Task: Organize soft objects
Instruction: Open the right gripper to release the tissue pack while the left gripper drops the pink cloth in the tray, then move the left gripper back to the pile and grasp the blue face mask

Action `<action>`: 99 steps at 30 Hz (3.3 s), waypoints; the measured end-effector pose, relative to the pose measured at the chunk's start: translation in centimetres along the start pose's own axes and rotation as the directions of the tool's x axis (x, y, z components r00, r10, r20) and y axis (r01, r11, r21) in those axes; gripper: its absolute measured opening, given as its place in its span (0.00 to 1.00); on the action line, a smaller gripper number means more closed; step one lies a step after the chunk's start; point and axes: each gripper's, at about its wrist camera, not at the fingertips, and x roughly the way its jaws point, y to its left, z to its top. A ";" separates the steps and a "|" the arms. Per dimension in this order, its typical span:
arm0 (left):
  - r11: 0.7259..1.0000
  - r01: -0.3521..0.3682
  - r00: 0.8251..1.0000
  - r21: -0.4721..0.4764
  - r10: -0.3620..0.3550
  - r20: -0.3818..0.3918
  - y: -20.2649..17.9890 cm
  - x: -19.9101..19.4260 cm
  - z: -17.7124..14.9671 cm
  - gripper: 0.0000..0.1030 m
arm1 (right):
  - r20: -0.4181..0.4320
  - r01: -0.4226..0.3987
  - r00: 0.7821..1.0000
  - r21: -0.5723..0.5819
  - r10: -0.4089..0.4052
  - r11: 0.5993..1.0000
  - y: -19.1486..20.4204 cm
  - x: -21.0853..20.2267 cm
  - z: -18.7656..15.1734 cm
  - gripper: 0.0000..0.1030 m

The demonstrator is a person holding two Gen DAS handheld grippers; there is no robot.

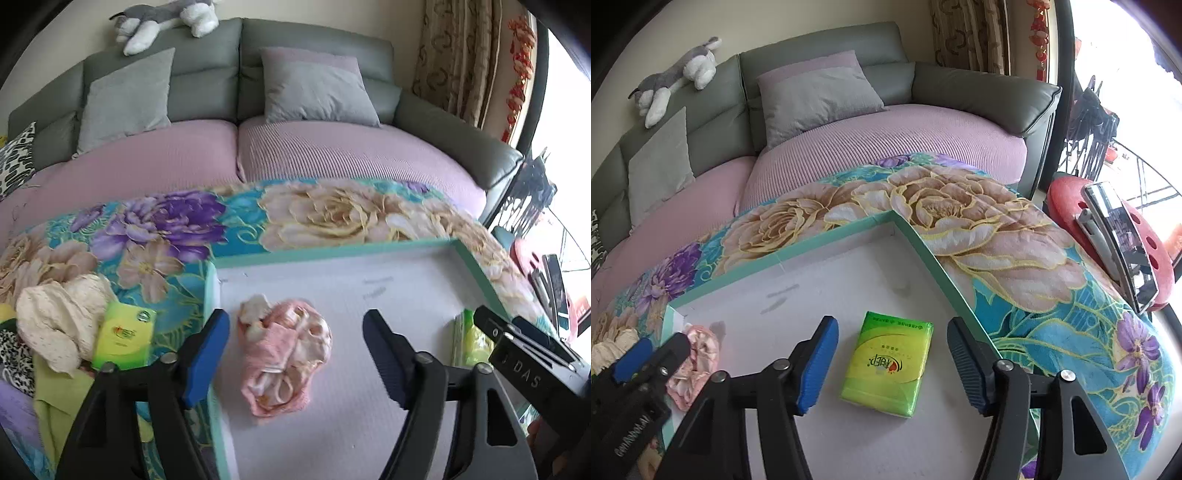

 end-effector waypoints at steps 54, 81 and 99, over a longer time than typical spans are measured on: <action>0.689 -0.483 0.833 -0.540 0.552 -0.041 27.1 -17.3 -7.2 0.99 | -0.195 -0.511 0.860 -0.339 0.472 0.790 22.2 -5.9 -7.3 0.77; 0.832 -0.394 0.919 -0.390 0.346 -0.191 27.6 -14.1 -11.4 0.98 | -0.269 -0.543 0.839 -0.452 0.472 0.708 28.1 -6.4 -12.4 0.76; 0.854 -0.346 0.922 -0.389 0.235 -0.307 28.7 -9.4 -14.2 0.47 | -0.265 -0.515 0.857 -0.482 0.443 0.708 29.2 -5.5 -13.4 0.52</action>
